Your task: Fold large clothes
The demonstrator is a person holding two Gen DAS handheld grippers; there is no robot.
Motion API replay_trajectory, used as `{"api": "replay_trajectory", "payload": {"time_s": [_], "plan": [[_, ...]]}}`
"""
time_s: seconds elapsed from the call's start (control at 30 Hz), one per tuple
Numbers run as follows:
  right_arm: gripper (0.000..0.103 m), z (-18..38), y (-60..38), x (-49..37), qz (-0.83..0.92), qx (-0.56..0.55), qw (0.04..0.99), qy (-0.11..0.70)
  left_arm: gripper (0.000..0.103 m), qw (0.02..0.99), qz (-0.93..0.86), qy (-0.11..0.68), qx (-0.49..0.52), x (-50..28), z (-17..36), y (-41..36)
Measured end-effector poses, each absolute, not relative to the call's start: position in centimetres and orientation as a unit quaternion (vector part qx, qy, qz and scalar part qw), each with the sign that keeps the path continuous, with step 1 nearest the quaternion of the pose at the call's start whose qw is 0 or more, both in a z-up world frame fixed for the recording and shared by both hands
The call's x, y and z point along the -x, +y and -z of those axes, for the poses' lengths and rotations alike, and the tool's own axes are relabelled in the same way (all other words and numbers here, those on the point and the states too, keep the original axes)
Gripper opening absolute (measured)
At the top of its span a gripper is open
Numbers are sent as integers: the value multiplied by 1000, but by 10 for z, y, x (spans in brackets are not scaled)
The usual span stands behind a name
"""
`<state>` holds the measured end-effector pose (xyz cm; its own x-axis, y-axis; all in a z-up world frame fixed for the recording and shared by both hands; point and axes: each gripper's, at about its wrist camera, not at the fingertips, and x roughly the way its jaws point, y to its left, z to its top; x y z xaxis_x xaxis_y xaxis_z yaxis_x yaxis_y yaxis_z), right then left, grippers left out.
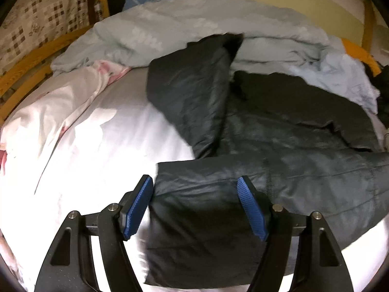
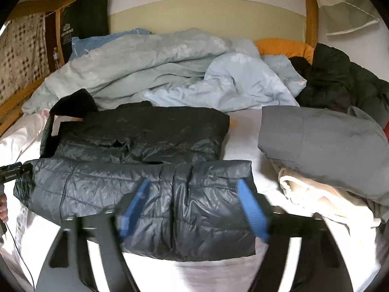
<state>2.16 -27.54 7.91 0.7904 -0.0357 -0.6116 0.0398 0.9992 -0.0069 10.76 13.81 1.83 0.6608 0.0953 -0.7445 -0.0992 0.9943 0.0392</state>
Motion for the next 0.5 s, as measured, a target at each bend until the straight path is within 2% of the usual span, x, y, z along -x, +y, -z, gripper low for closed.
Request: {"api": "replay_trajectory", "payload": {"time_s": [0.03,0.07,0.23,0.37,0.5], "plan": [[36,-75,-278,-24,16,-4,944,329,71,909,-62,413,0,-110,-14,142],[21,-72,-279,-26,13,-7,942,334,71,906,-69,418,-1,-111,-10,145],[17,-40,-299,-45,28,-24,932,361,73,889,-81,451,11,-118,10,157],[17,-12,-315,-66,35,-29,917,397,82,875,-103,473,14,-120,23,164],[17,17,-324,-86,24,-50,897,438,82,874,-95,476,27,-120,29,167]]}}
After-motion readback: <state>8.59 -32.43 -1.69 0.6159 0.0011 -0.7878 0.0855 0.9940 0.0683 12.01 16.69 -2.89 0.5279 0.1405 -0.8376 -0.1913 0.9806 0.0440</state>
